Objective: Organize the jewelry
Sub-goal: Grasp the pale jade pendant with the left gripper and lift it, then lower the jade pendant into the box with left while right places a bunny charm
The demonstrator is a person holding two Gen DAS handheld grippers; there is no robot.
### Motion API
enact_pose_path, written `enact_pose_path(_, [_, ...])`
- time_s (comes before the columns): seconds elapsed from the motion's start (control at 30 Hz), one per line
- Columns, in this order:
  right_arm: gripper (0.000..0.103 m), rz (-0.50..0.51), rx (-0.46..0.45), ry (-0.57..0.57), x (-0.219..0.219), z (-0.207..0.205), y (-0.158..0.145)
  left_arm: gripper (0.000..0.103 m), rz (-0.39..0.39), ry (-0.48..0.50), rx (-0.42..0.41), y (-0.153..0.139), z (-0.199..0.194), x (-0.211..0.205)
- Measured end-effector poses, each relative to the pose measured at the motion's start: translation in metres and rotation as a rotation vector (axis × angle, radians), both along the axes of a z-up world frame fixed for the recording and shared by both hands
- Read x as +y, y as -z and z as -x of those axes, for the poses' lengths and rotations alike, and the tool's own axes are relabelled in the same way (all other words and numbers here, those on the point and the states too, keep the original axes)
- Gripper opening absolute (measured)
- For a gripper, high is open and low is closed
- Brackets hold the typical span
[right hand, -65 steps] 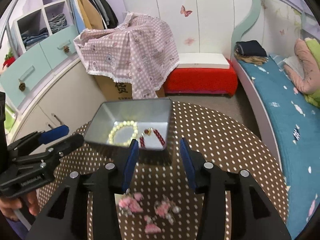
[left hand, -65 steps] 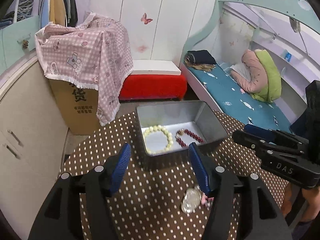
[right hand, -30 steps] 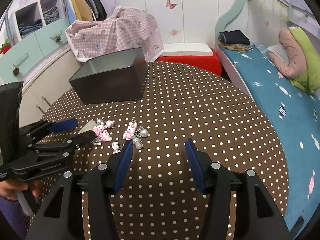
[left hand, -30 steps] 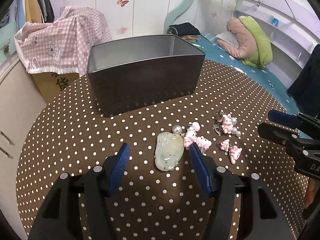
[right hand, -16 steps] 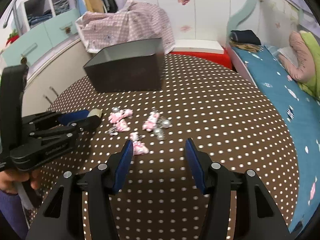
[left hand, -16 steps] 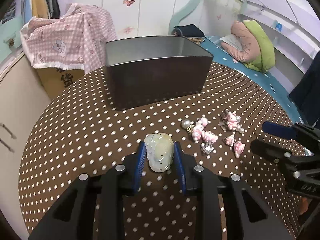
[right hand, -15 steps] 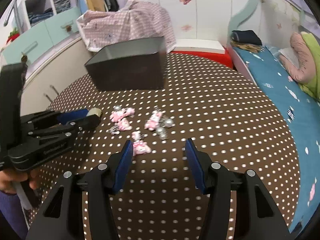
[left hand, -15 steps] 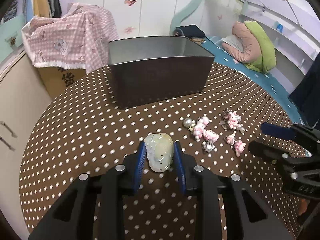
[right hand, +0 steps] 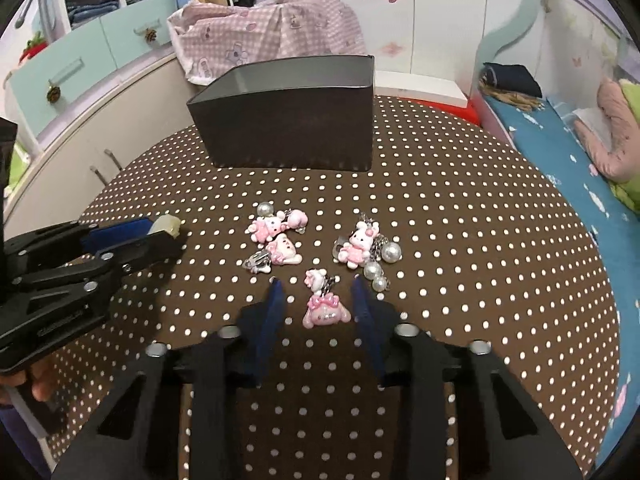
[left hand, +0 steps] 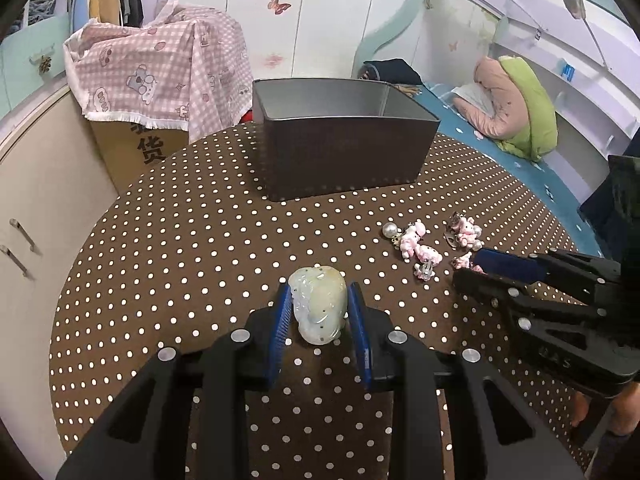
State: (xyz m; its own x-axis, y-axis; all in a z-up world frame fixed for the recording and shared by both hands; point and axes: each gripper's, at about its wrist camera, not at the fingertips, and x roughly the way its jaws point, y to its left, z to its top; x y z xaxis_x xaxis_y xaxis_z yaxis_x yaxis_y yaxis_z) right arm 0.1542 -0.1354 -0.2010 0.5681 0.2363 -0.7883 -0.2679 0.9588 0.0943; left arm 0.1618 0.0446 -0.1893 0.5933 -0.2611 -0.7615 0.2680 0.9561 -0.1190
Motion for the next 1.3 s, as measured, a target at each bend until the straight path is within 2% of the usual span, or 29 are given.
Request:
enact_pose_path(0.03, [0.018, 0.009, -0.003, -0.001, 0.000, 0.000, 0.000, 0.027, 0.002, 0.000, 0.001, 0.000, 0.000, 0.000])
enact_pose_path(0.07, [0.017, 0.010, -0.006, -0.006, 0.001, 0.000, 0.000, 0.027, 0.004, 0.001, 0.001, 0.000, 0.000, 0.000])
enact_pose_path(0.33, [0.017, -0.024, -0.032, -0.014, -0.010, 0.008, -0.011, 0.027, 0.033, 0.006, -0.008, -0.007, 0.002, 0.001])
enact_pose_path(0.63, [0.017, -0.071, -0.103, -0.016, -0.020, 0.002, -0.055, 0.027, 0.104, 0.047, -0.068, -0.044, -0.002, -0.004])
enact_pose_path(0.8, [0.017, -0.165, -0.125, -0.029, -0.030, -0.021, -0.087, 0.027, 0.122, 0.062, -0.114, -0.073, -0.019, -0.005])
enact_pose_path(0.97, [0.017, -0.173, -0.158, -0.026, -0.029, -0.048, -0.112, 0.027, 0.100, 0.061, -0.150, -0.095, -0.046, -0.012])
enact_pose_path(1.13, [0.017, -0.198, -0.146, -0.025, -0.023, -0.081, -0.124, 0.027, 0.112, 0.051, -0.122, -0.099, -0.084, -0.016])
enact_pose_path(1.3, [0.017, -0.208, -0.105, -0.018, -0.013, -0.116, -0.118, 0.027, 0.084, 0.026, -0.075, -0.088, -0.113, -0.019])
